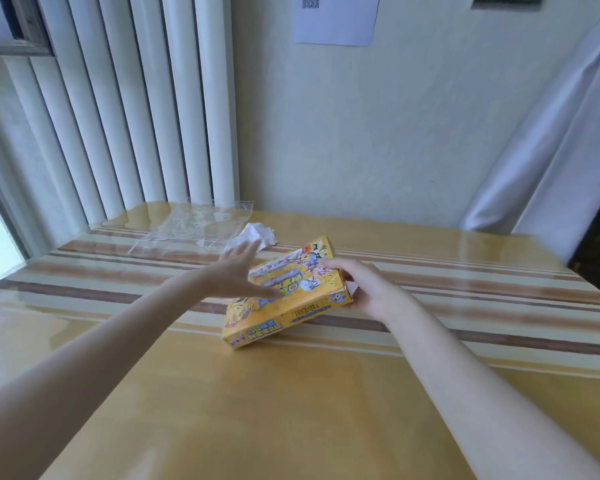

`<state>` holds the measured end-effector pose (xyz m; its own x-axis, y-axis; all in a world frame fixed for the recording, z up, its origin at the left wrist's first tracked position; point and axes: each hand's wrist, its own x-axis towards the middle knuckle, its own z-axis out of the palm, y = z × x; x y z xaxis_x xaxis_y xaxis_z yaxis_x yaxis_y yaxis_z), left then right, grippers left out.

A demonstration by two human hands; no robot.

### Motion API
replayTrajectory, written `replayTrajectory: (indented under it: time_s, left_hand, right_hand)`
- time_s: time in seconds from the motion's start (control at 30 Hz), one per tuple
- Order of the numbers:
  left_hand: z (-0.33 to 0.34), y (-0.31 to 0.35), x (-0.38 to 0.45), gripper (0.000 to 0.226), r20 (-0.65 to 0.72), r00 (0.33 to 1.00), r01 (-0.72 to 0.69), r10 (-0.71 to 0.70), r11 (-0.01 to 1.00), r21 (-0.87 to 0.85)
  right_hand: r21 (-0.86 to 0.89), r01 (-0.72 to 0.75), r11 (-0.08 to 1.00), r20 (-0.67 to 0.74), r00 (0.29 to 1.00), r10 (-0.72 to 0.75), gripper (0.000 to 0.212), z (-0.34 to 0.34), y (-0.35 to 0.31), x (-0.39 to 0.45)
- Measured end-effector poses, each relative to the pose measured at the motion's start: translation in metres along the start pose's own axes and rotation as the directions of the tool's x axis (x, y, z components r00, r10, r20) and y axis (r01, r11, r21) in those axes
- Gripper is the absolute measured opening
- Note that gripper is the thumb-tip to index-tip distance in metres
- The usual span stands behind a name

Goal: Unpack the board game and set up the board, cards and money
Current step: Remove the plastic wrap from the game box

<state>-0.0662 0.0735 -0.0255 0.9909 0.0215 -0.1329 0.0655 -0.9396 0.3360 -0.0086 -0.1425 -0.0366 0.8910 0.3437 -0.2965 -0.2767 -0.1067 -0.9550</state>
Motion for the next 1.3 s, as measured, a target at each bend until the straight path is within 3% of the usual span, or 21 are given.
replayTrajectory:
  time_s: [0.07, 0.13, 0.33, 0.57, 0.7, 0.8, 0.93, 1.13, 1.3]
  left_hand:
    - [-0.008, 0.022, 0.003, 0.130, 0.078, 0.981, -0.185, 0.178, 0.979, 0.089]
    - [-0.011, 0.043, 0.015, 0.127, 0.122, 0.964, -0.254, 0.237, 0.956, 0.148]
    - [-0.016, 0.049, 0.048, 0.132, 0.103, 0.981, -0.165, 0.167, 0.986, -0.027]
    - [0.003, 0.052, 0.048, 0.129, 0.175, 0.973, -0.178, 0.147, 0.968, 0.175]
    - [0.002, 0.055, 0.048, 0.129, 0.116, 0.987, -0.126, 0.112, 0.984, 0.124]
    - [0.004, 0.059, 0.044, 0.128, 0.035, 0.993, -0.116, 0.113, 0.987, 0.108]
    - [0.011, 0.065, 0.039, 0.127, -0.026, 0.987, -0.153, 0.160, 0.975, 0.161]
    - [0.014, 0.069, 0.033, 0.132, 0.047, 0.973, -0.232, 0.227, 0.943, 0.238]
    - [0.018, 0.071, 0.024, 0.133, 0.062, 0.953, -0.302, 0.297, 0.912, 0.278]
  right_hand:
    - [-0.018, -0.003, 1.000, 0.037, 0.999, 0.003, 0.022, 0.004, -0.008, 0.014]
    - [-0.047, 0.009, 0.999, 0.102, 0.995, -0.004, 0.019, 0.009, -0.019, 0.027]
    - [-0.215, 0.029, 0.976, 0.293, 0.955, 0.037, 0.020, 0.013, -0.034, 0.044]
    - [-0.242, -0.028, 0.970, 0.377, 0.918, 0.121, 0.018, 0.001, -0.008, 0.039]
    - [-0.149, -0.053, 0.987, 0.358, 0.928, 0.104, 0.031, -0.012, -0.005, 0.037]
    - [-0.038, -0.061, 0.997, 0.281, 0.957, 0.069, 0.028, -0.016, -0.006, 0.035]
    - [-0.164, 0.039, 0.986, 0.262, 0.965, 0.005, 0.016, -0.014, -0.004, 0.029]
    - [-0.257, 0.041, 0.966, 0.301, 0.953, 0.040, 0.017, -0.022, -0.004, 0.025]
    - [-0.227, 0.031, 0.973, 0.317, 0.947, 0.044, 0.016, -0.027, -0.001, 0.023]
